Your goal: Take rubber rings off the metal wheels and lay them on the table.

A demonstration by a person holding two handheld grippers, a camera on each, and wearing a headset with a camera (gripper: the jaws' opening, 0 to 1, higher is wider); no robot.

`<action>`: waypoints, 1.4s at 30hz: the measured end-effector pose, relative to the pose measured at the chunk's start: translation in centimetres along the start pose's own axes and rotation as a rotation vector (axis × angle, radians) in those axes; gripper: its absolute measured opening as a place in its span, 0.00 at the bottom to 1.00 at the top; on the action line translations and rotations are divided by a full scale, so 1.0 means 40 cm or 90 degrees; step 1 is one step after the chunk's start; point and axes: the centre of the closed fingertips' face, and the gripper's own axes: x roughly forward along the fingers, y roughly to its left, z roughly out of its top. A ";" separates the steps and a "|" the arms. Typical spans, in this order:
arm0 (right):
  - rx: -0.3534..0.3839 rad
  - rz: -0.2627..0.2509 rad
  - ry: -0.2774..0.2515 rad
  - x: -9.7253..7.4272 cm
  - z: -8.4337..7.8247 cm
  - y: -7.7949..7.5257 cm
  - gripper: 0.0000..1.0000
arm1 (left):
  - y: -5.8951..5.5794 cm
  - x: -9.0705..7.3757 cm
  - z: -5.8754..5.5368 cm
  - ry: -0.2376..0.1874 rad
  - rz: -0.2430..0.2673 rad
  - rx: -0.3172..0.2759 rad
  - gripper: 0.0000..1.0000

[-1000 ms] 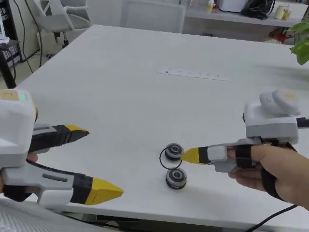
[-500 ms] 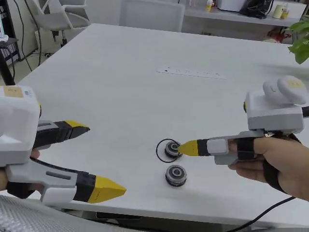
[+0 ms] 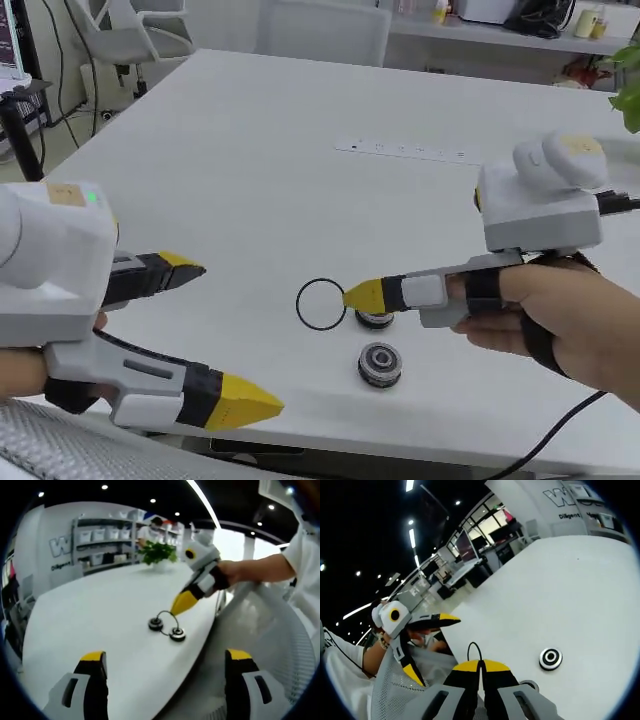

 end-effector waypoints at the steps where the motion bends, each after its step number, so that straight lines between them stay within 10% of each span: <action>1: -0.005 0.001 0.008 0.008 -0.002 0.003 0.00 | -0.001 0.000 0.000 0.000 -0.001 0.001 1.00; 28: -0.021 -0.025 0.145 0.149 -0.087 -0.045 0.00 | 0.000 0.007 -0.004 0.003 -0.014 -0.006 0.99; 42: 0.003 -0.047 0.158 0.164 -0.114 -0.070 0.00 | 0.000 0.010 -0.012 0.019 -0.017 0.006 0.98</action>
